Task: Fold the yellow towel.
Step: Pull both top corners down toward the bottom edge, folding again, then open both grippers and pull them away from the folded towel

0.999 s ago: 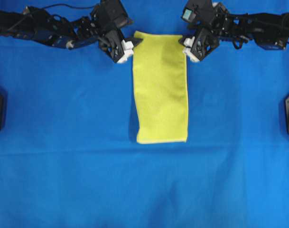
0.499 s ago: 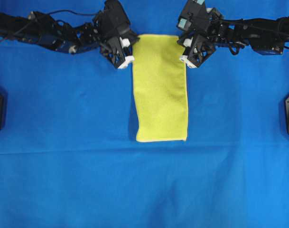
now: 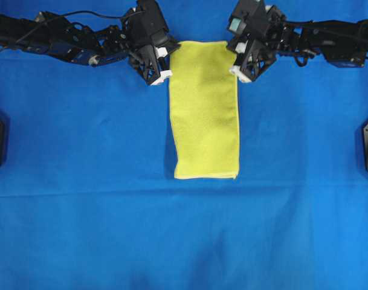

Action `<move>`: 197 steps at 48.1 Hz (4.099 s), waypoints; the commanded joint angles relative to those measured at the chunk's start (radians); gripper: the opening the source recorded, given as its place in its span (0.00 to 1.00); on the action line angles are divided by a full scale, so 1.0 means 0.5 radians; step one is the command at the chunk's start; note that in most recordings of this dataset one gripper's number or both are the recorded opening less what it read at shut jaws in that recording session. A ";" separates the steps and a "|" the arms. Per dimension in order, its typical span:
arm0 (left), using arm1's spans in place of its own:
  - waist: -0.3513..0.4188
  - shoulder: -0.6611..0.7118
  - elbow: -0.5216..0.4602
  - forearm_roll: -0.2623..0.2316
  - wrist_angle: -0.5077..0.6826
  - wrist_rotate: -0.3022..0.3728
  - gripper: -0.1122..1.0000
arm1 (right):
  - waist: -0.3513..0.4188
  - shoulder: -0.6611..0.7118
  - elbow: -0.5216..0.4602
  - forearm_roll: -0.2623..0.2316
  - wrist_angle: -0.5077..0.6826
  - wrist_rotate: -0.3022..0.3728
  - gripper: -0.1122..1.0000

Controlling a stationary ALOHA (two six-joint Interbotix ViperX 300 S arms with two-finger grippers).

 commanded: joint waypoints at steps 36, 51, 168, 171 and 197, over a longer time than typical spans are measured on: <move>-0.110 -0.368 -0.003 0.003 0.126 0.144 0.13 | 0.055 -0.365 0.058 0.037 0.098 0.052 0.12; -0.463 -0.614 0.184 0.003 0.337 0.178 0.13 | 0.485 -0.742 0.304 0.043 0.218 0.252 0.12; -1.080 -1.638 0.620 0.000 0.512 -0.052 0.66 | 1.249 -1.663 0.488 -0.206 0.558 0.518 0.67; -1.080 -1.740 0.693 0.000 0.479 -0.052 0.66 | 1.243 -1.770 0.543 -0.224 0.537 0.518 0.67; -1.058 -2.571 1.488 -0.006 0.166 -0.184 0.66 | 0.930 -2.381 1.239 -0.206 0.037 0.543 0.67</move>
